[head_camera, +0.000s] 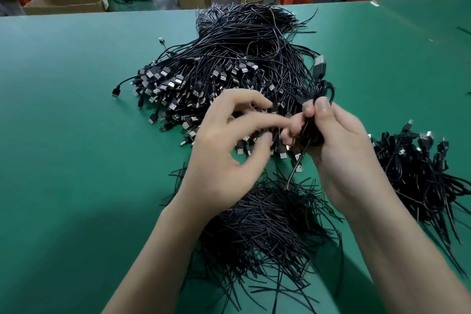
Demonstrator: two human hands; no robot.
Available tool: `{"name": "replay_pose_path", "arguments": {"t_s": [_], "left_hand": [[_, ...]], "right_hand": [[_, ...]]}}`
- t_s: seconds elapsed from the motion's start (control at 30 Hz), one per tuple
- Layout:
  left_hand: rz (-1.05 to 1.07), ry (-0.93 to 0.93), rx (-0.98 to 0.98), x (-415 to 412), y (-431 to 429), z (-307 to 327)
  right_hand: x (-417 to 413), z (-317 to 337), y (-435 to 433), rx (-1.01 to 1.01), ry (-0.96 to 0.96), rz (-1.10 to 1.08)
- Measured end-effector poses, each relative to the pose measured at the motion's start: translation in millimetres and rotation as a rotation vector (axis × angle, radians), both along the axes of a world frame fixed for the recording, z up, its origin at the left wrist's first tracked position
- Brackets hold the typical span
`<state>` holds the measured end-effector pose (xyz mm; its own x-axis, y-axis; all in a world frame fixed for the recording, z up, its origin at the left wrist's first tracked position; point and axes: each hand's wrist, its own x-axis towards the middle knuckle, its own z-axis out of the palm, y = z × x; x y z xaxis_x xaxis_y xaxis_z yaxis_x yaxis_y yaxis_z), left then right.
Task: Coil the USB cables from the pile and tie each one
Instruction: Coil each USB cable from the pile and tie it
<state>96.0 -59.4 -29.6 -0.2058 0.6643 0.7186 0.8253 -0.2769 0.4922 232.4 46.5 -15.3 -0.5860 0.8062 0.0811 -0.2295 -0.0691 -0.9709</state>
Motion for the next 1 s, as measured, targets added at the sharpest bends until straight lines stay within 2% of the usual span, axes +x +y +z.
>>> {"name": "replay_pose_path", "arguments": {"t_s": [0.1, 0.17, 0.27, 0.37, 0.6, 0.7, 0.83, 0.9, 1.0], "left_hand": [[-0.034, -0.276, -0.116, 4.9, 0.6, 6.0], [-0.148, -0.471, -0.236, 4.7, 2.6, 4.5], [-0.29, -0.644, -0.284, 5.6, -0.9, 7.6], [-0.344, -0.669, -0.268, -1.9, -3.5, 7.3], [-0.453, -0.757, -0.221, -8.8, -7.6, 1.5], [-0.411, -0.79, -0.189, -6.0, -5.7, 0.3], [-0.325, -0.919, -0.138, -1.2, -0.5, -0.5], [-0.276, -0.915, -0.131, -2.2, 0.1, 0.1], [-0.226, -0.875, -0.115, -0.5, 1.9, -0.4]], "right_hand": [[3.9, 5.9, -8.7, 0.032, 0.005, 0.172], [1.9, 8.0, -16.7, 0.055, -0.024, 0.3], [2.0, 9.8, -23.9, 0.031, -0.087, 0.422], [6.8, 11.8, -22.3, -0.008, -0.146, 0.515], [8.4, 13.0, -19.6, 0.07, -0.225, 0.687], [7.1, 10.8, -20.1, 0.012, -0.224, 0.688], [3.8, 8.0, -20.5, -0.143, -0.119, 0.684], [3.7, 6.1, -19.2, -0.184, -0.098, 0.67], [0.5, 1.3, -21.4, -0.008, -0.143, 0.535]]}}
